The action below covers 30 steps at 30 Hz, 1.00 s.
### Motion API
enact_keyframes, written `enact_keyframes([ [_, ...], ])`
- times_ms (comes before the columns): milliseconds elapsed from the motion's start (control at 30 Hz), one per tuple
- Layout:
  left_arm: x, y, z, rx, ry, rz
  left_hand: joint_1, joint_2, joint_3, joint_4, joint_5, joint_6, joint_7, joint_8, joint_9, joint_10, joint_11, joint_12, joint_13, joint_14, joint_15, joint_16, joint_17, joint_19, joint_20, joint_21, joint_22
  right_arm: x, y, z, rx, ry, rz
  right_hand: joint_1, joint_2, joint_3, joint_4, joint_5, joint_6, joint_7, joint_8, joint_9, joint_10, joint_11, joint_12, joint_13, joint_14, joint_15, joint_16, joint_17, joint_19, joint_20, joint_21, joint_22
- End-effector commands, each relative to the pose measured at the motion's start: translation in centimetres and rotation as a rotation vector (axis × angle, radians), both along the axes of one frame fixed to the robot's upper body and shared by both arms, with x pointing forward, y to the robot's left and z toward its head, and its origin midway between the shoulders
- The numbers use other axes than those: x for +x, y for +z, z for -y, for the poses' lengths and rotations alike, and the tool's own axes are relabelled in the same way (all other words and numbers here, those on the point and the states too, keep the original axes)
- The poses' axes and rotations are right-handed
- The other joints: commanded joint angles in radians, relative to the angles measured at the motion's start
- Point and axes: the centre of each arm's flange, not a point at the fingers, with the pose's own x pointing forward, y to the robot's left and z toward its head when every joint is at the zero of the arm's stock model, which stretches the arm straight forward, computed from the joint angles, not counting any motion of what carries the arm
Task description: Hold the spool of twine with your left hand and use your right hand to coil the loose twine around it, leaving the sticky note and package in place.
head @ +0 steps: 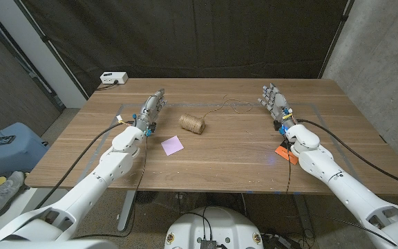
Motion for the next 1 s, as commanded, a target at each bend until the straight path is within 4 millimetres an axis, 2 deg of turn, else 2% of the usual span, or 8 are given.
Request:
enact_keyframes([
  [33,-0.5,-0.3,0.3,0.008,0.001,-0.003,0.009,-0.001,0.005,-0.002,0.004,-0.004,0.003,0.004,0.004,0.001,0.004,0.006,0.002,-0.002,0.004,0.005,0.001,0.005,0.001,0.006,0.005,-0.5,-0.7,0.1,-0.001,-0.007,-0.011,0.006,0.031,0.006,-0.001,0.007,0.007,-0.001,0.006,0.004,0.011,-0.001,0.005,0.004,0.003,-0.016,0.005,0.003,0.005,-0.054,0.005,0.003],
  [200,-0.6,-0.4,0.4,0.016,-0.003,-0.004,0.010,-0.002,0.006,-0.006,0.005,-0.002,0.003,0.004,0.004,0.004,0.003,0.007,0.002,-0.001,0.003,0.004,0.001,0.005,0.001,0.006,0.005,-0.7,-0.9,0.2,0.003,-0.010,-0.010,0.007,0.031,0.008,-0.002,0.007,0.007,0.000,0.006,0.005,0.012,0.005,0.006,0.004,0.001,-0.017,0.004,0.002,0.005,-0.053,0.005,0.003],
  [400,-0.8,0.1,0.7,0.036,0.002,0.006,0.013,-0.006,0.008,-0.014,0.006,0.000,0.004,0.005,0.004,0.005,0.001,0.007,0.001,0.002,0.003,0.004,0.000,0.005,0.001,0.006,0.004,-0.8,-1.0,0.2,0.005,-0.009,-0.009,0.007,0.030,0.009,-0.002,0.007,0.006,0.000,0.005,0.005,0.011,-0.001,0.005,0.005,0.001,-0.016,0.004,0.002,0.005,-0.054,0.005,0.003],
  [967,-1.3,2.4,1.0,0.141,0.021,0.050,0.056,-0.020,0.030,-0.092,0.032,0.001,0.008,0.004,0.003,0.021,0.006,0.011,-0.002,0.017,0.011,0.003,-0.002,0.009,0.009,0.004,0.002,-0.2,-0.4,-0.1,0.004,-0.006,0.001,0.007,0.029,0.013,-0.003,0.006,0.006,0.000,0.003,0.005,0.010,-0.002,0.003,0.005,0.001,-0.016,0.003,0.001,0.004,-0.051,0.005,0.003],
  [1000,-1.3,2.5,1.0,0.146,0.020,0.053,0.061,-0.020,0.033,-0.100,0.036,0.000,0.007,0.004,0.003,0.021,0.006,0.011,-0.002,0.017,0.011,0.003,-0.002,0.010,0.009,0.004,0.002,-0.2,-0.4,-0.1,0.004,-0.006,0.002,0.007,0.029,0.014,-0.003,0.006,0.006,-0.001,0.003,0.005,0.011,0.005,0.004,0.005,0.000,-0.016,0.003,0.000,0.004,-0.051,0.005,0.003],
])
